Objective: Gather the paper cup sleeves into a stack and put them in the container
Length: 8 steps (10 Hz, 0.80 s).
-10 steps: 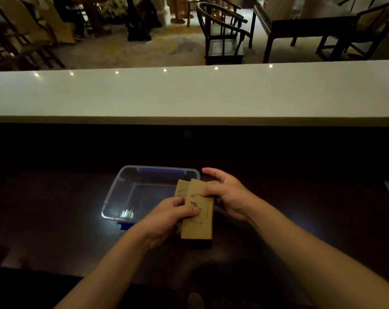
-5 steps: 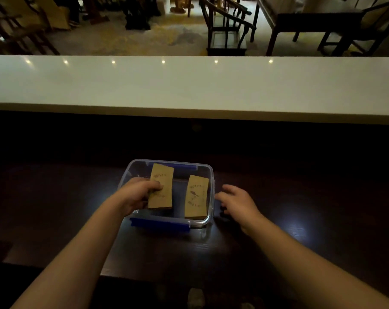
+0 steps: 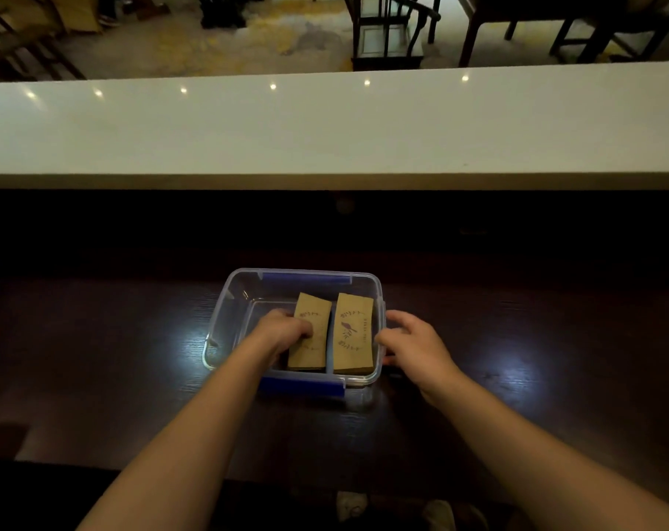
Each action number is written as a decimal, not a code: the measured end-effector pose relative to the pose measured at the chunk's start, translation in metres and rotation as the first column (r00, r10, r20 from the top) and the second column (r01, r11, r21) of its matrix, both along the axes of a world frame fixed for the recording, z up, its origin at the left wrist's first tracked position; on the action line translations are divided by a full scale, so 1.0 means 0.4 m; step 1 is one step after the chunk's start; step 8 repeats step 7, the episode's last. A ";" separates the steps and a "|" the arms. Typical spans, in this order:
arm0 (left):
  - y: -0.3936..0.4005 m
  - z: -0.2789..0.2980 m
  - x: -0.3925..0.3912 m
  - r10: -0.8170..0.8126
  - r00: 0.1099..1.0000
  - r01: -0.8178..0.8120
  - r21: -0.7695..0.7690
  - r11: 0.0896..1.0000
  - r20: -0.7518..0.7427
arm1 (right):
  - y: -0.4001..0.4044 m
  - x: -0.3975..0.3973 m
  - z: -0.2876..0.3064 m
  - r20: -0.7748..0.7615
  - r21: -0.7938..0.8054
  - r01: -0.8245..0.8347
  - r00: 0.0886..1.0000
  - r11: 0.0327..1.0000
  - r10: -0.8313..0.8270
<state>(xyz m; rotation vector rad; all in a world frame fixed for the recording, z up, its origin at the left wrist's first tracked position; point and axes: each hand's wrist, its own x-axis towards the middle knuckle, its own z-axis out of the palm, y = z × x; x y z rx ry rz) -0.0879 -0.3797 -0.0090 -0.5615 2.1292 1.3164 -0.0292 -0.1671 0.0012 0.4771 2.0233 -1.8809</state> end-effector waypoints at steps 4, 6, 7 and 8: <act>0.018 -0.008 0.003 -0.061 0.997 0.062 -0.013 0.998 0.041 | 0.006 0.001 0.005 -0.026 -0.037 -0.037 0.999 0.999 0.036; 0.022 -0.012 0.006 -0.050 0.997 0.051 -0.017 0.999 0.056 | 0.011 0.000 0.007 -0.044 -0.055 -0.067 0.997 0.996 0.065; 0.023 -0.021 0.008 -0.011 0.997 0.000 -0.148 0.989 -0.071 | 0.010 0.002 0.023 -0.024 0.014 -0.060 0.998 0.998 0.060; 0.023 -0.021 0.008 -0.011 0.997 0.000 -0.148 0.989 -0.071 | 0.010 0.002 0.023 -0.024 0.014 -0.060 0.998 0.998 0.060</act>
